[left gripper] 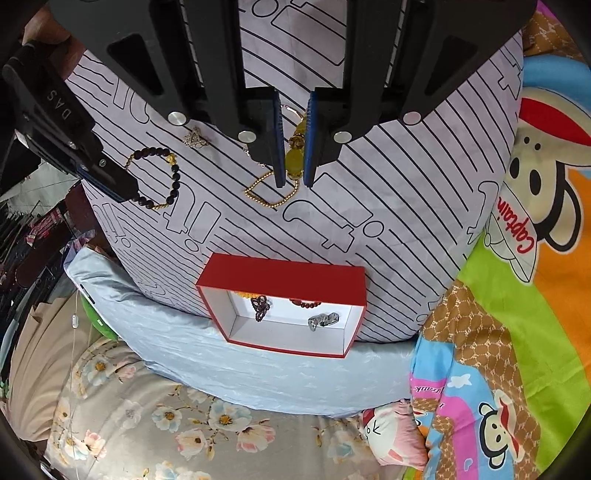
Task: Organize jewelry
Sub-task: 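Carry the yellow bracelet with the left tool while the right tool carries the brown bracelet into the box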
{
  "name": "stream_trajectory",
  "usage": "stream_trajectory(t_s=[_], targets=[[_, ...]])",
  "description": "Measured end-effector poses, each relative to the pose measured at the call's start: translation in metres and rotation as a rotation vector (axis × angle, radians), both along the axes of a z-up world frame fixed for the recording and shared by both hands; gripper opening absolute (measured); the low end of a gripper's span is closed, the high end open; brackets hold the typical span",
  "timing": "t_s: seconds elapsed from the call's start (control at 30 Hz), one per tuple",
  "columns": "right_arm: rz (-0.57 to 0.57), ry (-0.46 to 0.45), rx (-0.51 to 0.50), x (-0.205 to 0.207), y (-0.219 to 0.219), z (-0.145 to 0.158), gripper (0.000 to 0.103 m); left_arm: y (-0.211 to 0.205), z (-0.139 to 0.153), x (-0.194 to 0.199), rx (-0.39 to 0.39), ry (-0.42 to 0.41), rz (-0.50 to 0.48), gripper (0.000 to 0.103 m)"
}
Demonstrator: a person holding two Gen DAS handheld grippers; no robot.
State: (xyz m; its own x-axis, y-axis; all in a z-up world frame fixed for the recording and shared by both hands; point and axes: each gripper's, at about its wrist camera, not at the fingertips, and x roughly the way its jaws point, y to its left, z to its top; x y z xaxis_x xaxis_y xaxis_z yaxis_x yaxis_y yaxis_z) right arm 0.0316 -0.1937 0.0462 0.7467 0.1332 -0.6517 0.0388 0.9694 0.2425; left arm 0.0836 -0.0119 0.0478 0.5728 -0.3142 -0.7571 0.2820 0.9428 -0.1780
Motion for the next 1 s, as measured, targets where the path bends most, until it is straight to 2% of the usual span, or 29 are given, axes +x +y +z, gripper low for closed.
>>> stream_trajectory(t_s=[0.2, 0.47, 0.77, 1.0], targets=[[0.022, -0.034, -0.006, 0.006, 0.003, 0.017, 0.007, -0.008, 0.016, 0.007, 0.007, -0.024, -0.013, 0.009], [0.047, -0.078, -0.022, 0.035, 0.008, 0.037, 0.007, -0.021, 0.045, 0.03, 0.003, -0.092, -0.025, 0.009], [0.059, -0.068, 0.023, 0.101, -0.002, 0.041, 0.007, -0.038, 0.063, 0.088, 0.01, -0.14, -0.041, 0.009], [0.038, -0.035, 0.034, 0.156, -0.015, 0.028, 0.007, -0.05, 0.058, 0.139, 0.005, -0.134, -0.036, 0.009]])
